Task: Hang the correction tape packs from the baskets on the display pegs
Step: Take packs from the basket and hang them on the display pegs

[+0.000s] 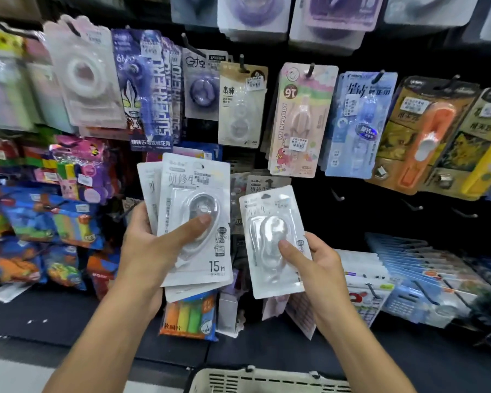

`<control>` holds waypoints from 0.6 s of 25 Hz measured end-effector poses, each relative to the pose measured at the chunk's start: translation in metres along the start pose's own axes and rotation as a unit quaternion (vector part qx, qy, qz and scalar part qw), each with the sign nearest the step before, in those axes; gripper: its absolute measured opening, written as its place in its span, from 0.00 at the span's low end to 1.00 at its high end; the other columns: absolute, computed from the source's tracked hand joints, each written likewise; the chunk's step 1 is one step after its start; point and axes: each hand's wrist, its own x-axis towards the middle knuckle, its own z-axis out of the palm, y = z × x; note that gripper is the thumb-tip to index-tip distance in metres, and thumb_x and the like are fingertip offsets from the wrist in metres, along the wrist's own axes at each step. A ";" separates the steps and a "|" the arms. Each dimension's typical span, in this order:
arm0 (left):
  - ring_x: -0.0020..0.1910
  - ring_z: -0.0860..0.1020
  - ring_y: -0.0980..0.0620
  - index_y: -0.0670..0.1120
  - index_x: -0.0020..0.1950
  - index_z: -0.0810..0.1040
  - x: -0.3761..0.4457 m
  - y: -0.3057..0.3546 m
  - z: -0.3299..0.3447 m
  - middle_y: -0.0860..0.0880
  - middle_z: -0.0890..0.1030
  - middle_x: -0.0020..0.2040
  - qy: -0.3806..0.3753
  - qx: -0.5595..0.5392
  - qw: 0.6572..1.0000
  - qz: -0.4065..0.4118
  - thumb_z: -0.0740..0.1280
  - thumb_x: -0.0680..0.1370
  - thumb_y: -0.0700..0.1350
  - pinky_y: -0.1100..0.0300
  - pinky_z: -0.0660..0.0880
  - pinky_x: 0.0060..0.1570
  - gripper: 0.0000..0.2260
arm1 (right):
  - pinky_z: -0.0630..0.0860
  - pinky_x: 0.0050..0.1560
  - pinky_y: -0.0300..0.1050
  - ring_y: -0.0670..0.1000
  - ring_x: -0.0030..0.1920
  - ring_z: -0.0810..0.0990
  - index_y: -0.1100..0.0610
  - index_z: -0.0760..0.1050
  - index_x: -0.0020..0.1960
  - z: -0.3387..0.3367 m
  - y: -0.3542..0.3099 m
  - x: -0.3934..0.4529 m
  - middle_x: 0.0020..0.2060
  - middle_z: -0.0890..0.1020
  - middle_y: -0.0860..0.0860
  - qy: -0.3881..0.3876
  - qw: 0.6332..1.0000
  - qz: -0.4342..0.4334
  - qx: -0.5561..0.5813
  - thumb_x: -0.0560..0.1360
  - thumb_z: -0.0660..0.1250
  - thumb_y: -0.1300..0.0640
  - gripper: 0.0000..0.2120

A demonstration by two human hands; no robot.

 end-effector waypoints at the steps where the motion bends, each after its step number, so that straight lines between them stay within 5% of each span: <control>1: 0.48 0.87 0.51 0.58 0.57 0.79 -0.001 -0.001 0.002 0.55 0.87 0.52 -0.006 -0.001 1.000 0.000 0.87 0.52 0.54 0.57 0.83 0.40 0.36 | 0.83 0.43 0.46 0.54 0.48 0.87 0.50 0.83 0.53 0.001 0.001 -0.001 0.48 0.88 0.52 -0.004 1.000 -0.013 0.001 0.76 0.74 0.55 0.06; 4: 0.49 0.87 0.51 0.58 0.59 0.79 -0.001 -0.003 0.005 0.55 0.87 0.53 -0.021 -0.010 1.000 -0.010 0.85 0.53 0.55 0.55 0.83 0.42 0.36 | 0.82 0.49 0.45 0.50 0.49 0.87 0.51 0.82 0.55 0.008 -0.002 0.008 0.48 0.88 0.48 0.039 0.999 -0.023 -0.012 0.77 0.73 0.53 0.07; 7: 0.50 0.87 0.50 0.56 0.61 0.78 -0.001 -0.006 0.008 0.54 0.87 0.54 -0.028 -0.027 0.999 -0.020 0.84 0.53 0.55 0.59 0.83 0.40 0.38 | 0.76 0.38 0.37 0.43 0.40 0.84 0.49 0.81 0.48 0.010 -0.004 0.008 0.40 0.86 0.42 0.079 0.994 -0.021 -0.066 0.77 0.72 0.47 0.06; 10: 0.49 0.87 0.50 0.56 0.61 0.79 0.000 -0.009 0.013 0.53 0.87 0.53 -0.035 -0.040 0.998 -0.023 0.85 0.53 0.55 0.59 0.83 0.39 0.38 | 0.74 0.39 0.44 0.42 0.37 0.82 0.45 0.79 0.46 0.012 0.000 0.001 0.39 0.85 0.43 0.101 0.984 -0.039 -0.140 0.76 0.71 0.42 0.07; 13: 0.50 0.87 0.48 0.56 0.60 0.79 0.001 -0.013 0.019 0.52 0.87 0.53 -0.038 -0.036 0.998 -0.031 0.85 0.53 0.54 0.55 0.84 0.42 0.37 | 0.79 0.49 0.52 0.52 0.48 0.83 0.45 0.71 0.63 0.015 -0.002 0.014 0.55 0.81 0.45 0.122 0.987 0.051 -0.087 0.77 0.71 0.47 0.16; 15: 0.51 0.87 0.48 0.55 0.60 0.79 -0.001 -0.016 0.025 0.52 0.87 0.53 -0.040 -0.025 0.998 -0.041 0.85 0.54 0.54 0.49 0.83 0.47 0.36 | 0.75 0.56 0.48 0.49 0.56 0.78 0.44 0.66 0.71 0.016 -0.002 0.014 0.65 0.74 0.42 0.124 0.981 0.049 -0.142 0.78 0.70 0.47 0.25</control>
